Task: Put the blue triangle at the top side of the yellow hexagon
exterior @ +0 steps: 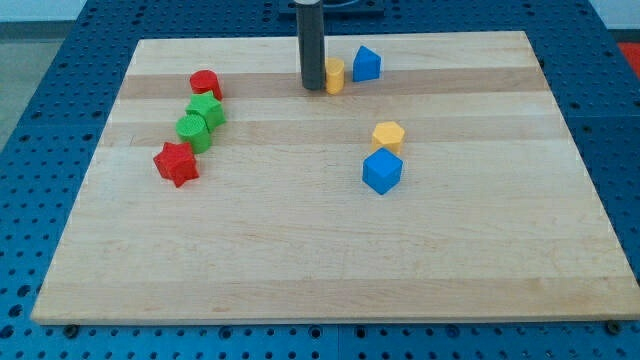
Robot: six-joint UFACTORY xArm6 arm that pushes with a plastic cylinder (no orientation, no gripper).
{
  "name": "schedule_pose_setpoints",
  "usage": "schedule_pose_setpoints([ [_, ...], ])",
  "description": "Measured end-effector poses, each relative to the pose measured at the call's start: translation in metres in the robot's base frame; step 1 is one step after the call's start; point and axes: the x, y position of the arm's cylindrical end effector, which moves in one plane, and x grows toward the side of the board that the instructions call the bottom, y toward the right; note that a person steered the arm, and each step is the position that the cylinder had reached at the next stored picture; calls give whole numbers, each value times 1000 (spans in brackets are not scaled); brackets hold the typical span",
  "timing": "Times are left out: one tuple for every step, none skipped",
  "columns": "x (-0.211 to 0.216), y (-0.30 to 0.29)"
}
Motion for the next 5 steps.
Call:
schedule_pose_setpoints([
  [0, 24],
  [0, 27],
  [0, -10],
  [-23, -36],
  [-61, -17],
])
